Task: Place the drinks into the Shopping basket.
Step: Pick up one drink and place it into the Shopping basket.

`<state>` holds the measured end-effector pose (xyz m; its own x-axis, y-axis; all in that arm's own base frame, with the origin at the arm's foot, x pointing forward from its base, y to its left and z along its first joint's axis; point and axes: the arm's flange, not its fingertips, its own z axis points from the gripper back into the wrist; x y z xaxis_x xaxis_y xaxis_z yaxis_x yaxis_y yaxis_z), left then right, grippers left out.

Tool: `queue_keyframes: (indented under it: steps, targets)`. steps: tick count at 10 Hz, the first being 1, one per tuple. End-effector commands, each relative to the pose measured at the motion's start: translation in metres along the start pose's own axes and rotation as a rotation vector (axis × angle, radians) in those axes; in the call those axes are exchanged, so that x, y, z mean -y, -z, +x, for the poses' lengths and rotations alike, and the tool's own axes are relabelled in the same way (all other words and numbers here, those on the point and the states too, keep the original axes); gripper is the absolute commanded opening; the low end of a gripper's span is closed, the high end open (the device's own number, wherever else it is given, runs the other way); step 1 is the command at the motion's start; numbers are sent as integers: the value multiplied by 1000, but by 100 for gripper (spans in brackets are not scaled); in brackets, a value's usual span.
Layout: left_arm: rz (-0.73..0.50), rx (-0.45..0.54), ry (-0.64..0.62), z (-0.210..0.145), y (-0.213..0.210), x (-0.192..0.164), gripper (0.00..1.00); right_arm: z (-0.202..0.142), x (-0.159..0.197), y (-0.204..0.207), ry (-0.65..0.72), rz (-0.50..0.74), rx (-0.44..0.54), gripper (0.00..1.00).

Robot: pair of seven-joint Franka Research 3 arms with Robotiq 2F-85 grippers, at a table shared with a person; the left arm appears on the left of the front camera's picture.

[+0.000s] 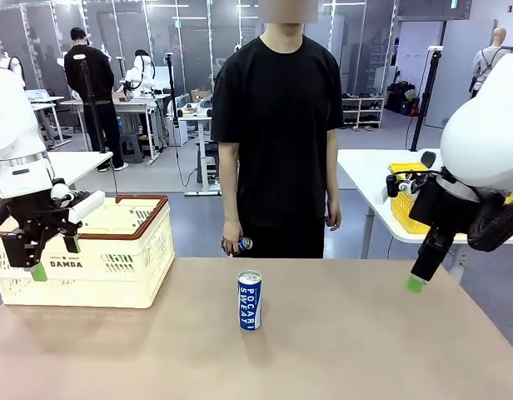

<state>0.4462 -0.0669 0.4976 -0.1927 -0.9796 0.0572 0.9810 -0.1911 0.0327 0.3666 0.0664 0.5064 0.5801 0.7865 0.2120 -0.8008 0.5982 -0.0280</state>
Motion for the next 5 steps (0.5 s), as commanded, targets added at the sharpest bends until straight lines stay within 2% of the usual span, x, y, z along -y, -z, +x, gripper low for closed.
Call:
queue_keyframes:
  steps: [1, 2, 5]
  targets:
    - [2, -14, -15, 2, -1, 0, 100, 3, 2, 10, 54, -10, 59, 100]
    - [2, -14, -15, 2, -1, 0, 100, 0, 0, 0, 0, 0, 0, 100]
    - [0, 0, 0, 0, 0, 0, 100, 0, 0, 0, 0, 0, 0, 100]
